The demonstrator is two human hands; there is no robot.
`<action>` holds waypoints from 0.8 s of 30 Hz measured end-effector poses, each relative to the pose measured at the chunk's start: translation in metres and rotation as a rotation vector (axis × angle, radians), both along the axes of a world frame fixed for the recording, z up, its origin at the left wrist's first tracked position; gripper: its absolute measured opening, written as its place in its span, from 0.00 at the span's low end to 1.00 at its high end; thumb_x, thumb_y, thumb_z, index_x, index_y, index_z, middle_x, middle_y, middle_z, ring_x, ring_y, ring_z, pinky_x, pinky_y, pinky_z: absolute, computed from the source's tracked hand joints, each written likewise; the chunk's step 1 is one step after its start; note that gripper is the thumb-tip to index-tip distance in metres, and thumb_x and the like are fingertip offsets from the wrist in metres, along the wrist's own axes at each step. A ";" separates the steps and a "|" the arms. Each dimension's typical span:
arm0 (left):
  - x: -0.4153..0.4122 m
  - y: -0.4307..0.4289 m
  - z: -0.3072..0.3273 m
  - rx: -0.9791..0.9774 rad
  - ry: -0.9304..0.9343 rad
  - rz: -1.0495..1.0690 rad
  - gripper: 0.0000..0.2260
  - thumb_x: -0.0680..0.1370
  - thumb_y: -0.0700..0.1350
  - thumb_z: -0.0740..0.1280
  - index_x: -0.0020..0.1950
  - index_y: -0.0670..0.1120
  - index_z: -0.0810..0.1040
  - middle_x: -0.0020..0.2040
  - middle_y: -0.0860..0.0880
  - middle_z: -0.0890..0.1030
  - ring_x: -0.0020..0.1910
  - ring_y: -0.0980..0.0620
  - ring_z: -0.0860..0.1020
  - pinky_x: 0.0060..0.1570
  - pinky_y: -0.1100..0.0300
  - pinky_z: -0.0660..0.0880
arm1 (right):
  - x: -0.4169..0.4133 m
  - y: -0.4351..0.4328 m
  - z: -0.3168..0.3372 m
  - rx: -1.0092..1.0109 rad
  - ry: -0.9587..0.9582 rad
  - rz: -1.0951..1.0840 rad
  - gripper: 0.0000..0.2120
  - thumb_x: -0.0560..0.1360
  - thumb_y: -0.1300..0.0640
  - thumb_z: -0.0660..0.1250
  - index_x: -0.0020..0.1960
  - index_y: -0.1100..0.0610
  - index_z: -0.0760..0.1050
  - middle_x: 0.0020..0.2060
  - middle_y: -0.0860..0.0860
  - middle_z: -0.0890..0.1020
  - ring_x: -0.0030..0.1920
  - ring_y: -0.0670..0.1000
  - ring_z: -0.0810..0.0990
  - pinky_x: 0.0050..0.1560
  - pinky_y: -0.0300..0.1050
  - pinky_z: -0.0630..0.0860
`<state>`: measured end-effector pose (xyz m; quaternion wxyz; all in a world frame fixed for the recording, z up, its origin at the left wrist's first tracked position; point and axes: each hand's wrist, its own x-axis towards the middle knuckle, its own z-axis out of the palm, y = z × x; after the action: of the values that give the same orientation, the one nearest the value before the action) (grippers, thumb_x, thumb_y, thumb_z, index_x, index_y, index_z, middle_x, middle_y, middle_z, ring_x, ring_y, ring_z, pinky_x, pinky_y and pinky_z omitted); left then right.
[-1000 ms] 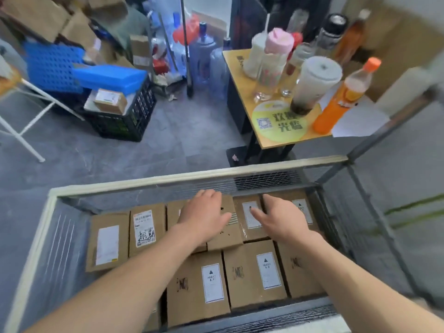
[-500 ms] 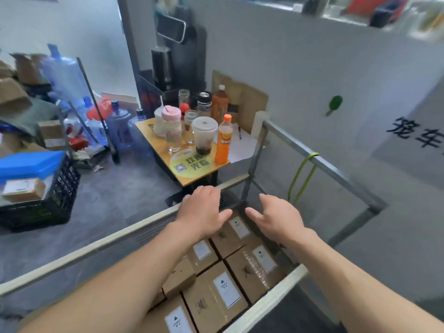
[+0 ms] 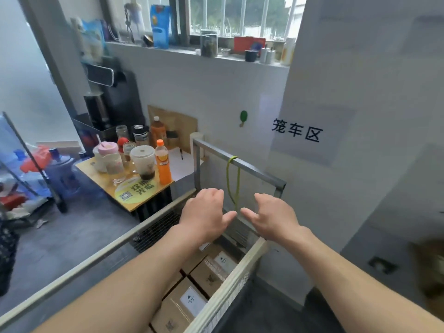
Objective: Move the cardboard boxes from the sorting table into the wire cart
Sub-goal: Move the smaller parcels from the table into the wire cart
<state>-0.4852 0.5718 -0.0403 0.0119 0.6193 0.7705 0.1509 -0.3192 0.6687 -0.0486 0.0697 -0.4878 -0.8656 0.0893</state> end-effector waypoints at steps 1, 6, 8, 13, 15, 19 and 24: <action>0.009 0.002 0.003 0.004 0.001 -0.020 0.28 0.80 0.64 0.61 0.71 0.46 0.69 0.71 0.49 0.73 0.71 0.49 0.69 0.66 0.49 0.70 | 0.010 -0.001 0.004 0.006 -0.003 -0.016 0.24 0.78 0.32 0.58 0.54 0.53 0.72 0.54 0.50 0.79 0.57 0.56 0.78 0.46 0.49 0.71; 0.048 0.017 0.012 0.005 0.002 -0.140 0.28 0.80 0.64 0.61 0.72 0.46 0.69 0.71 0.48 0.73 0.72 0.48 0.68 0.68 0.48 0.70 | 0.065 -0.013 0.021 0.035 0.003 -0.145 0.30 0.78 0.32 0.58 0.66 0.55 0.73 0.63 0.51 0.79 0.65 0.56 0.76 0.58 0.52 0.74; 0.065 0.024 0.014 0.012 -0.007 -0.198 0.28 0.80 0.64 0.61 0.72 0.46 0.69 0.71 0.49 0.72 0.72 0.49 0.68 0.67 0.48 0.70 | 0.089 -0.022 0.026 0.044 0.004 -0.220 0.31 0.78 0.32 0.58 0.68 0.56 0.72 0.66 0.52 0.77 0.67 0.56 0.75 0.62 0.53 0.74; 0.108 0.024 0.015 0.007 -0.033 -0.360 0.28 0.79 0.64 0.62 0.70 0.46 0.70 0.71 0.49 0.73 0.72 0.49 0.68 0.66 0.49 0.70 | 0.142 -0.055 0.033 0.029 -0.051 -0.407 0.31 0.78 0.32 0.58 0.68 0.55 0.72 0.65 0.52 0.78 0.65 0.56 0.76 0.60 0.53 0.75; 0.122 0.019 0.012 -0.001 -0.034 -0.422 0.28 0.78 0.64 0.62 0.70 0.47 0.70 0.71 0.49 0.72 0.72 0.48 0.68 0.66 0.49 0.70 | 0.156 -0.073 0.032 0.031 -0.061 -0.468 0.29 0.77 0.32 0.58 0.66 0.53 0.74 0.63 0.52 0.80 0.63 0.56 0.77 0.59 0.53 0.75; 0.149 0.007 0.006 -0.005 -0.046 -0.549 0.28 0.78 0.64 0.62 0.70 0.47 0.70 0.71 0.49 0.72 0.71 0.48 0.68 0.65 0.48 0.70 | 0.181 -0.114 0.026 0.016 -0.063 -0.597 0.30 0.78 0.33 0.59 0.70 0.53 0.72 0.66 0.52 0.78 0.65 0.55 0.76 0.63 0.53 0.73; 0.187 -0.012 0.006 -0.010 -0.043 -0.709 0.28 0.79 0.64 0.61 0.71 0.46 0.69 0.71 0.48 0.72 0.71 0.47 0.68 0.64 0.47 0.70 | 0.218 -0.161 0.023 0.012 -0.071 -0.756 0.33 0.77 0.31 0.57 0.73 0.52 0.69 0.69 0.50 0.76 0.66 0.54 0.76 0.61 0.52 0.73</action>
<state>-0.2987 0.5594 -0.0346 0.0825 0.8448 0.5080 0.1467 -0.1015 0.5078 -0.0254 0.0705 -0.7750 -0.6270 0.0351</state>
